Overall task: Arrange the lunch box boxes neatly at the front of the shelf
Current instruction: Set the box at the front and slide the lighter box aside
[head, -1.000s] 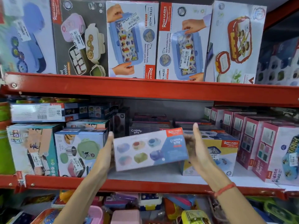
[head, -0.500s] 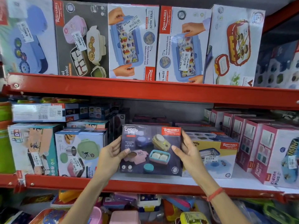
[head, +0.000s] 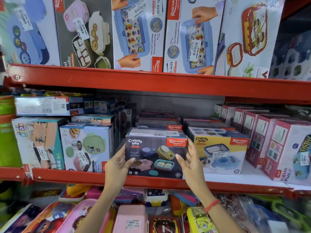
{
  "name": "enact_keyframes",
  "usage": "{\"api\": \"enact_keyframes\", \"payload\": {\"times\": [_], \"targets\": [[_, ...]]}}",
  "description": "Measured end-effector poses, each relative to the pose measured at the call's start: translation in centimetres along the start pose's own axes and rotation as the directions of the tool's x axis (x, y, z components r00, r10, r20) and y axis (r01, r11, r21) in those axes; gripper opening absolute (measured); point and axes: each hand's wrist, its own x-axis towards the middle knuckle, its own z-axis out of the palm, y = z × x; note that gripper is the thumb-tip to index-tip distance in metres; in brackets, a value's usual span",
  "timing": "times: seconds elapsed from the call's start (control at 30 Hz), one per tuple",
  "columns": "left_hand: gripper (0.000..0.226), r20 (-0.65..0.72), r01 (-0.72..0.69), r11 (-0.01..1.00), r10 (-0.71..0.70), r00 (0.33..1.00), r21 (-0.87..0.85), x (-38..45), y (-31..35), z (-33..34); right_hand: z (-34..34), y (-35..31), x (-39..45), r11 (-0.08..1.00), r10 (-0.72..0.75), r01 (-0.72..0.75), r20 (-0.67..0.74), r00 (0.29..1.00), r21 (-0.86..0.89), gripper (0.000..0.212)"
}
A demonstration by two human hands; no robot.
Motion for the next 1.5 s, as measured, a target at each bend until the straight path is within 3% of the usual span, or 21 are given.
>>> {"api": "enact_keyframes", "payload": {"times": [0.23, 0.3, 0.4, 0.5, 0.57, 0.67, 0.8, 0.93, 1.07, 1.17, 1.23, 1.3, 1.4, 1.5], "targets": [[0.069, -0.038, -0.002, 0.998, 0.005, 0.999, 0.070, -0.5, -0.7, 0.5, -0.3, 0.3, 0.1, 0.997, -0.031, 0.033, 0.026, 0.999, -0.072, 0.066], [0.070, -0.138, -0.087, 0.968, 0.122, 0.983, 0.237, -1.5, -0.6, 1.1, -0.9, 0.3, -0.1, 0.994, -0.027, 0.033, 0.061, 0.998, -0.100, 0.068], [0.060, -0.230, -0.297, 0.875, 0.401, 0.887, 0.382, -3.1, 0.5, 2.5, -2.8, 0.2, -0.5, 0.993, -0.033, 0.036, 0.035, 0.999, -0.110, 0.060], [0.042, -0.186, -0.466, 0.778, 0.578, 0.795, 0.422, -3.9, 2.0, 5.0, -6.0, -0.2, -0.8, 0.984, -0.097, 0.088, -0.053, 0.994, -0.158, 0.043], [0.032, -0.121, -0.519, 0.771, 0.593, 0.796, 0.369, -4.3, 2.9, 7.3, -8.4, -0.6, -0.9, 0.973, -0.153, 0.126, -0.137, 0.979, -0.192, 0.033], [0.025, 0.015, -0.460, 0.858, 0.470, 0.883, 0.228, -5.2, 4.4, 11.7, -12.2, -0.6, -0.9, 0.971, -0.164, 0.115, -0.236, 0.958, -0.207, 0.025], [0.038, 0.220, -0.219, 0.968, 0.189, 0.957, 0.124, -6.4, 4.9, 16.8, -16.2, 0.4, -0.8, 0.965, -0.162, 0.077, -0.340, 0.926, -0.250, 0.021], [0.059, 0.222, -0.016, 0.984, -0.023, 0.975, 0.175, -6.4, 4.0, 19.0, -19.3, 2.7, 0.3, 0.966, -0.089, -0.012, -0.375, 0.923, -0.259, 0.023], [0.062, 0.233, 0.146, 0.979, -0.177, 0.956, 0.143, -5.1, 3.6, 19.8, -20.9, 4.3, 2.3, 0.940, 0.219, -0.294, -0.350, 0.911, -0.176, 0.046], [0.084, 0.296, 0.268, 0.959, -0.285, 0.912, 0.097, -3.7, 3.4, 19.9, -21.3, 4.7, 4.0, 0.843, 0.534, -0.535, -0.206, 0.820, 0.058, 0.072], [0.083, 0.326, 0.332, 0.943, -0.324, 0.888, 0.032, -2.9, 3.7, 20.2, -21.2, 4.3, 4.8, 0.759, 0.649, -0.630, -0.114, 0.752, 0.166, 0.075], [0.070, 0.329, 0.370, 0.928, -0.338, 0.882, -0.036, -2.5, 4.4, 20.5, -21.3, 3.7, 5.2, 0.730, 0.677, -0.654, -0.083, 0.731, 0.197, 0.072], [0.078, 0.285, 0.409, 0.901, -0.358, 0.889, -0.146, -1.9, 4.6, 20.3, -21.8, 2.5, 5.3, 0.779, 0.612, -0.578, -0.096, 0.785, 0.244, 0.059], [0.069, 0.238, 0.382, 0.896, -0.329, 0.914, -0.227, -1.6, 5.1, 20.1, -23.4, 1.5, 5.8, 0.815, 0.536, -0.475, -0.117, 0.836, 0.332, 0.064]]}}
